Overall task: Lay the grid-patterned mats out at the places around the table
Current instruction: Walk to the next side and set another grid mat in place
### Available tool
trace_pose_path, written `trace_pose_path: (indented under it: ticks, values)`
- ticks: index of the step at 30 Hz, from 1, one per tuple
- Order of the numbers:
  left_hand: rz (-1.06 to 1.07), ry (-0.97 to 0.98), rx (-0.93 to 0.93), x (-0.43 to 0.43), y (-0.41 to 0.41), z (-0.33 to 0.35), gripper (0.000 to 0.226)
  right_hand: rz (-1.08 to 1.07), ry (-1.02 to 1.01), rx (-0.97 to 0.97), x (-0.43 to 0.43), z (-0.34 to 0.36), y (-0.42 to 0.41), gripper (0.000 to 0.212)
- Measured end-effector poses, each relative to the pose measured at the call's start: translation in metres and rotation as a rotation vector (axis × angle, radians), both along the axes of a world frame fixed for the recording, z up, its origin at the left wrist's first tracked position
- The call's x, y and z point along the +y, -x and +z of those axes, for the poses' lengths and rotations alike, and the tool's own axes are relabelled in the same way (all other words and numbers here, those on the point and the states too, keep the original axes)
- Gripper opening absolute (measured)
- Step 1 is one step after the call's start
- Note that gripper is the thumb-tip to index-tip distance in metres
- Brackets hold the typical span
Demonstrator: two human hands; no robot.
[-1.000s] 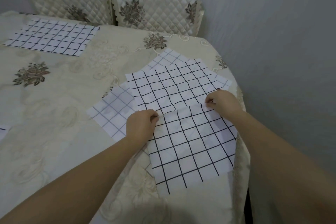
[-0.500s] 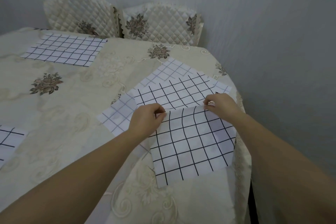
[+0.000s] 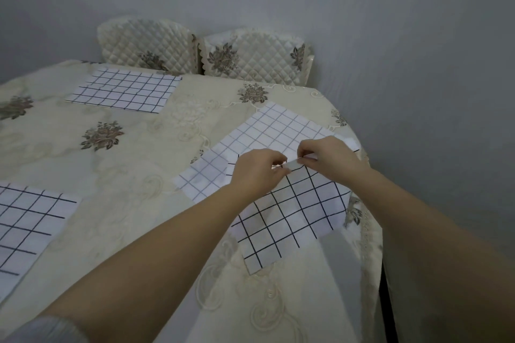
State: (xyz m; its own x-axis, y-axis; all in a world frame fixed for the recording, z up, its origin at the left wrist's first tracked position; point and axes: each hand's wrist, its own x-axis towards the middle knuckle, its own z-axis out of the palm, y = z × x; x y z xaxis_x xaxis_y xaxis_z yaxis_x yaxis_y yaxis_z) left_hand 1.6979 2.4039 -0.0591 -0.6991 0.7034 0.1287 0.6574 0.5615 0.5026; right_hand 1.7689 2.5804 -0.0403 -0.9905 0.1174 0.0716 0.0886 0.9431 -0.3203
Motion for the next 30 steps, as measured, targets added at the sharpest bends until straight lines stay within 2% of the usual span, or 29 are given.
trace_pose_path:
  ticks: [8,14,30]
  values:
    - [0.045,0.029,0.072,-0.029,0.006,0.05,0.025,0.061,0.049,0.104,-0.045,0.052,-0.002,0.011]
    - [0.046,0.048,0.058,-0.074,0.018,0.084,0.02,0.022,-0.014,0.065,-0.057,0.089,-0.012,0.012]
    - [0.127,0.116,0.162,-0.174,0.043,0.128,0.015,-0.116,0.009,0.118,-0.063,0.117,-0.046,0.009]
